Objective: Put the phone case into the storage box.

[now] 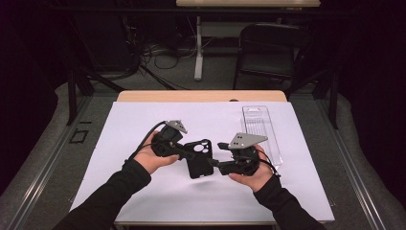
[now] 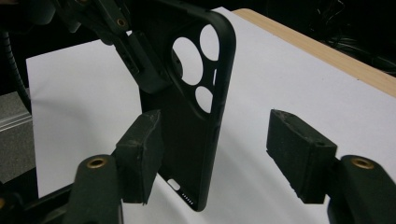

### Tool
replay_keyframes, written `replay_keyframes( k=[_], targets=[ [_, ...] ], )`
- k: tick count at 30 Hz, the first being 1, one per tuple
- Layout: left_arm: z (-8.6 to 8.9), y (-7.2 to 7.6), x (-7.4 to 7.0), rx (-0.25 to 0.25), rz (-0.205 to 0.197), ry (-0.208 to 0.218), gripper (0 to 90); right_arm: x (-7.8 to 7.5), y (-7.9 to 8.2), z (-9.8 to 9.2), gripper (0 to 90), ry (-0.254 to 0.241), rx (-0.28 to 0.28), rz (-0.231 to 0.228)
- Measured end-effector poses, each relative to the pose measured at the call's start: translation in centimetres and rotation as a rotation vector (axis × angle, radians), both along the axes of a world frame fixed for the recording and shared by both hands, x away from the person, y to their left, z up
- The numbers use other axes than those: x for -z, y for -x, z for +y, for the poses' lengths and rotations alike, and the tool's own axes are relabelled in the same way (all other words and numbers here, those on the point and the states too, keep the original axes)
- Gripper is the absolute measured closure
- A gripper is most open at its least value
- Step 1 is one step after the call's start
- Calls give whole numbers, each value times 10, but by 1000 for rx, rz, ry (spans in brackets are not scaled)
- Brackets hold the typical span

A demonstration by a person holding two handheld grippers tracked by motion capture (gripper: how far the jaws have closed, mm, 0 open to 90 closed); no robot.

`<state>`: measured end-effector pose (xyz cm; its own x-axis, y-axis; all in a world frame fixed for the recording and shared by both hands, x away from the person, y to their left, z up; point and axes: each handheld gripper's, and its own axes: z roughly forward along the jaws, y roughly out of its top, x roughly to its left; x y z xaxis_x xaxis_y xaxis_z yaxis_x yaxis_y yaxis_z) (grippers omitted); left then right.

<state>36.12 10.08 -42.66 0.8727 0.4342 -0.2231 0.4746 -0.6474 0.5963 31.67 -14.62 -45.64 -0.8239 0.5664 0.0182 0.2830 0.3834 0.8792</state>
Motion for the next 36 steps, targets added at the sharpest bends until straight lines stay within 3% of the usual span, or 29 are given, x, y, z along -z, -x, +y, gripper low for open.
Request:
replay_keyframes(
  k=[25, 36],
  targets=[
    [-6, 2, 1, 7, -11, -26, 813, -11, -2, 6, 565, -13, 1, -30],
    [-8, 4, 2, 19, -18, -31, 813, -13, -5, 5, 645, -28, 7, 4]
  ],
)
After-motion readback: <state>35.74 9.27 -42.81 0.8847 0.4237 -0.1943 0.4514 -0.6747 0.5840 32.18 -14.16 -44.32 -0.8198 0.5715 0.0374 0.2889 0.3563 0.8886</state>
